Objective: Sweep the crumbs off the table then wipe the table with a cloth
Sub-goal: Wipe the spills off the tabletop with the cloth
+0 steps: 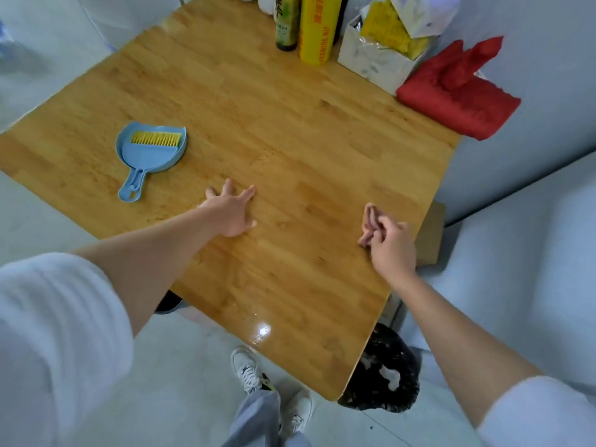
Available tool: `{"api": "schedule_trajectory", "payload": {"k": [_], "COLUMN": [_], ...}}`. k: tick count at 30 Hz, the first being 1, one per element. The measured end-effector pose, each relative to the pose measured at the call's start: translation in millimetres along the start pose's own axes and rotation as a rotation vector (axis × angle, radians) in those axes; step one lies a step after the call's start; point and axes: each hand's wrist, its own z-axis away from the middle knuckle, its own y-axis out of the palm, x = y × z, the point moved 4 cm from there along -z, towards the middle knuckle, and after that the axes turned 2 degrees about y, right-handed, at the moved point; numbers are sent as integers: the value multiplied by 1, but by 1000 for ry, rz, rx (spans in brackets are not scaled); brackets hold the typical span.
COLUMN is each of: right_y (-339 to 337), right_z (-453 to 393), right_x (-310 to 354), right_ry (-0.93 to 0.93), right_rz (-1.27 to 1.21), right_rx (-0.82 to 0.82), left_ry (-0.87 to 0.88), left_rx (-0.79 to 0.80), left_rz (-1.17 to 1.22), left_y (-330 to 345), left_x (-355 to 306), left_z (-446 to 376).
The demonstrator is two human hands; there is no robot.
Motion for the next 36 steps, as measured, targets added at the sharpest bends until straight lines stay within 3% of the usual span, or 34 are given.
{"api": "schedule_trajectory", "payload": {"k": [3,5,8,13,15,19,21,23,27,29,31,34,36], "right_y": [52,63,37,-13,0,46,42,26,-13,-9,19,57,56], "right_z": [122,170,128,16,48,179,181,140,37,45,97,195,203], "right_x": [17,4,-7,-23,-16,-15,-18,-20,-29,-26,-19,-12,-10], "right_ry": [-464,-607,-525,-5,-11,-393,-485,-416,-16,59,8,-157,-201], "right_rz": [-60,14,-77,-59,-52,23,37,-46,-235,-187,-134,-198,-200], "right_rx": [382,557,522,-25,27,443,557,536,111,-17,76,368,458], "left_ry": [-17,6,144,166,157,150,145,147,150,153,154,165,174], "left_rx": [-12,-78,-63,-34,-23,-13,-12,-9,-17,-19,-17,-21,-10], "left_rz": [-18,-53,-91,-94,-80,-17,-12,-18,-23,-26,-30,-32,-33], "left_y": [-3,0,27,43,42,44,43,44,46,46,47,48,49], "left_x": [-3,-16,-49,-58,-58,-57,-56,-58,-58,-57,-57,-58,-58], "left_z": [7,20,42,54,55,52,51,50,51,49,46,42,41]}}
